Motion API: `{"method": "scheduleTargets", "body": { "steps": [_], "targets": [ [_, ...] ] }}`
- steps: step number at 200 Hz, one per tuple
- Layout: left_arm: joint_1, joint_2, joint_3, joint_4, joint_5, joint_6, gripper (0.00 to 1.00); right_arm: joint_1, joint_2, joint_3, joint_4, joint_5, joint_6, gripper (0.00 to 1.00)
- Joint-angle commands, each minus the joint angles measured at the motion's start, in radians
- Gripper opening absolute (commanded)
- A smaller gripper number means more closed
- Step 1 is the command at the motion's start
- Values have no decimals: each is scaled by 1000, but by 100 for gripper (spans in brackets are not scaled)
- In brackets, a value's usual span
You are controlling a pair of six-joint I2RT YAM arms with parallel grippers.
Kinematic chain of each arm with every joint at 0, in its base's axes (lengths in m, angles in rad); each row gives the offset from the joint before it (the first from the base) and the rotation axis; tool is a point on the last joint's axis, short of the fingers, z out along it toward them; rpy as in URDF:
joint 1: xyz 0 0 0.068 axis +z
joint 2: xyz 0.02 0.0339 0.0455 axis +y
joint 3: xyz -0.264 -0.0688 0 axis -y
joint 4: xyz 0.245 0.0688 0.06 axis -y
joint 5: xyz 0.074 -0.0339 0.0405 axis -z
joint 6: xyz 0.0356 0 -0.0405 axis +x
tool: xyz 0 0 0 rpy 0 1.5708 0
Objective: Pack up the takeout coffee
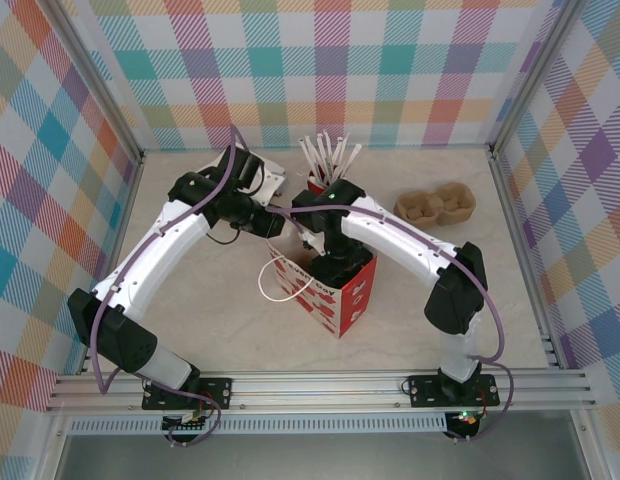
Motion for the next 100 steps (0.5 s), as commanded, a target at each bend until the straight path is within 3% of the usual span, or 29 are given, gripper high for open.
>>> {"method": "scheduleTargets", "body": {
  "steps": [1, 100],
  "targets": [
    [-7, 2, 9, 0, 15, 4, 11, -4, 0, -29, 8, 1, -7, 67],
    [-7, 5, 6, 0, 14, 3, 11, -4, -19, -96, 88, 14, -6, 67]
  ]
}}
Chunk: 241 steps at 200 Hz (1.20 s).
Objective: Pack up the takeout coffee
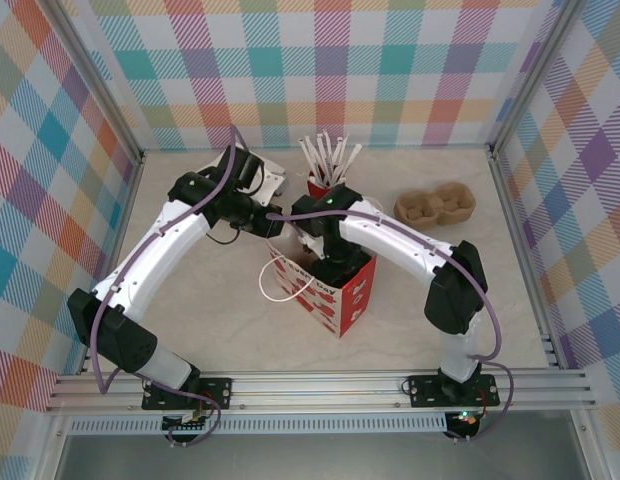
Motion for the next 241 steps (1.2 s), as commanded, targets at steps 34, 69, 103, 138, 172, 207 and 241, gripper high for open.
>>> {"method": "scheduleTargets", "body": {
  "steps": [34, 69, 103, 138, 172, 207, 241],
  "targets": [
    [-7, 8, 4, 0, 19, 2, 11, -6, -25, -45, 38, 11, -6, 67],
    [-8, 8, 4, 2, 19, 3, 11, -7, -25, -71, 62, 8, -9, 67],
    [-8, 10, 3, 2, 19, 2, 11, -8, -24, -110, 88, 7, -10, 67],
    [-8, 12, 4, 2, 21, 1, 11, -13, -19, -163, 126, 7, -11, 67],
    [-8, 14, 4, 1, 21, -1, 11, -14, -13, -208, 158, -4, -10, 67],
    [-8, 14, 5, 1, 21, -1, 11, -16, -16, -229, 180, -15, -7, 67],
    [-9, 13, 4, 3, 19, -1, 11, -17, -18, -226, 182, -22, -7, 67]
  ]
}}
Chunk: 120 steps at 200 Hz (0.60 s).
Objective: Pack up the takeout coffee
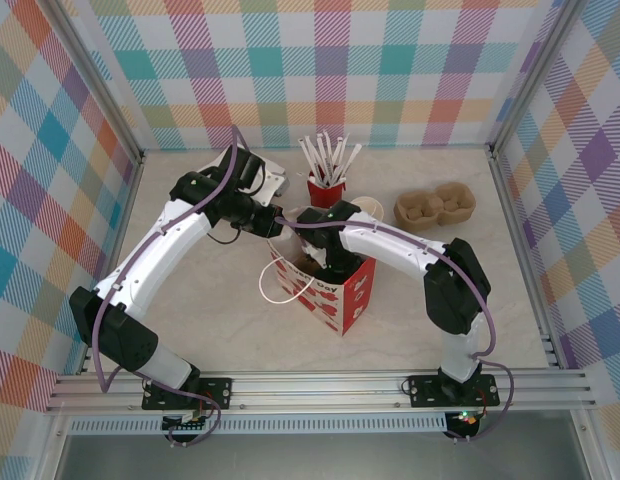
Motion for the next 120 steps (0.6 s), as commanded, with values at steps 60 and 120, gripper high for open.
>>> {"method": "scheduleTargets", "body": {
  "steps": [60, 120],
  "targets": [
    [-9, 5, 10, -1, 23, 1, 11, -3, -8, -16, -12, -10, -3, 67],
    [-9, 11, 15, -5, 22, 2, 11, -3, -7, -18, -6, -10, -6, 67]
  ]
}}
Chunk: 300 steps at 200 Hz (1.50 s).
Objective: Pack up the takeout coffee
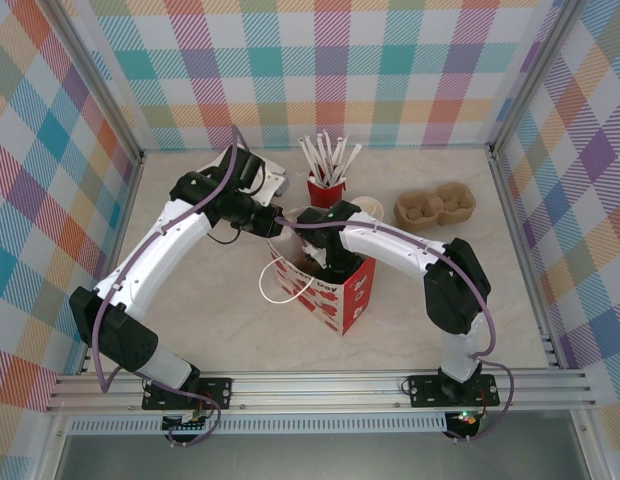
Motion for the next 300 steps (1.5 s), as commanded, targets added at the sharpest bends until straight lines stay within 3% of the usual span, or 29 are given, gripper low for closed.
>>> {"method": "scheduleTargets", "body": {
  "steps": [1, 151, 300],
  "targets": [
    [-10, 11, 15, -4, 22, 1, 11, -3, -7, -17, -9, -10, -7, 67],
    [-10, 16, 12, -3, 5, -2, 11, -5, 2, -39, 43, -13, -15, 67],
    [-10, 16, 10, 22, -65, -36, 10, -5, -102, -19, 23, -37, -13, 67]
  ]
}}
